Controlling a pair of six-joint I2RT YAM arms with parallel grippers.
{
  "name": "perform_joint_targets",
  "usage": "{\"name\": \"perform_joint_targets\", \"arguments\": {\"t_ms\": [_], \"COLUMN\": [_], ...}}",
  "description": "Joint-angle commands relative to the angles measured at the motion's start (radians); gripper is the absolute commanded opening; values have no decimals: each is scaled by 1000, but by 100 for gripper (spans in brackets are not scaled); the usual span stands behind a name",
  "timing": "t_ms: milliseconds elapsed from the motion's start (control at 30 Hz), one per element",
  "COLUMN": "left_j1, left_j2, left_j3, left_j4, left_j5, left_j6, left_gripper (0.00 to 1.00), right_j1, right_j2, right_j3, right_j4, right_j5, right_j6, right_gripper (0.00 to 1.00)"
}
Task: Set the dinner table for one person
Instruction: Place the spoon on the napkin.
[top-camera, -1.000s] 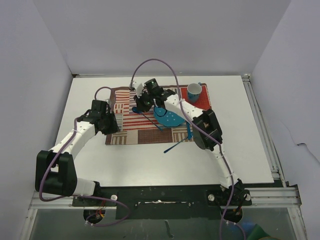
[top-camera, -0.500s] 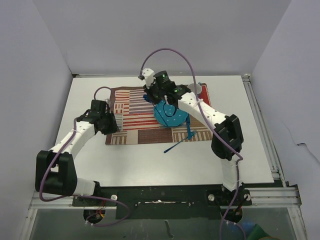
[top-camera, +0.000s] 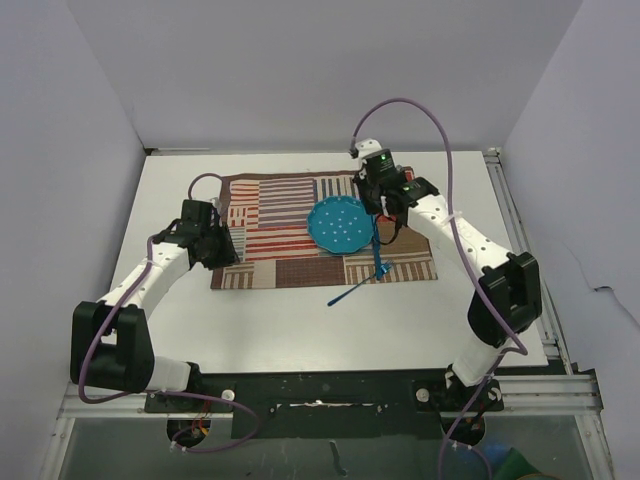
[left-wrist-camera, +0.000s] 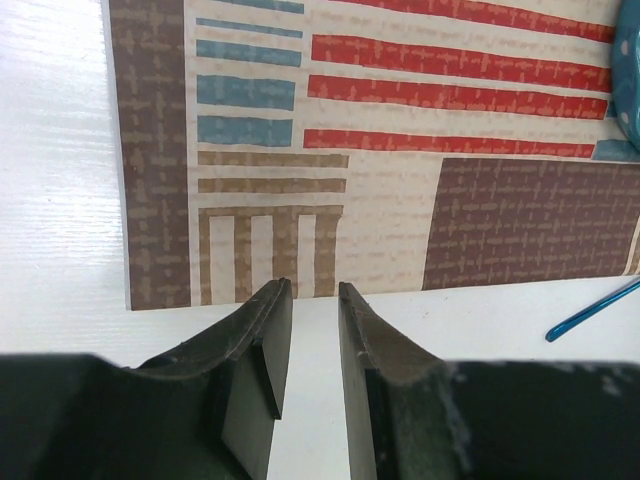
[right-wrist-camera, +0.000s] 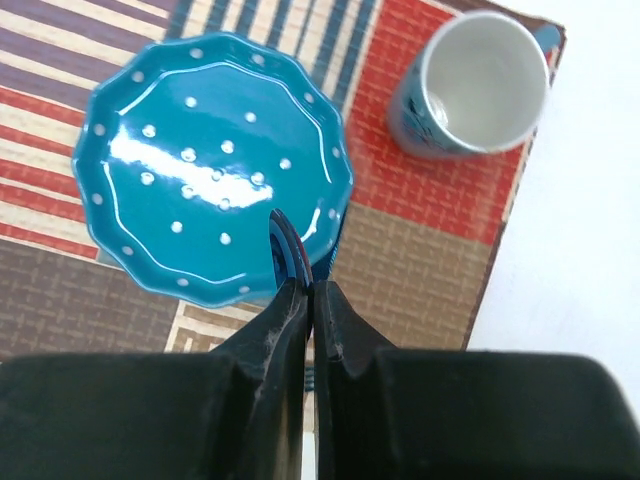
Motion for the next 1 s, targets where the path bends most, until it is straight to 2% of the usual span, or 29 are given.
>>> {"name": "perform_joint_targets", "arguments": {"t_ms": [0,267,967], "left_j1": [5,4,1], "left_j2": [-36,-30,-19], "left_j3": [11,8,8], "left_j4": [52,50,47], "left_j5": [22,25,21], "left_j6": [17,19,22], "left_gripper": [25,25,25], "right_j1": [-53,-112,-185], "right_j2": [-56,-12,92], "right_j3": [-51,-149,-188], "right_j4": [-27,21,122], "right_j5": [23,-35,-122], "right_j6": [77,111,89], "right_gripper": [0,0,0]}}
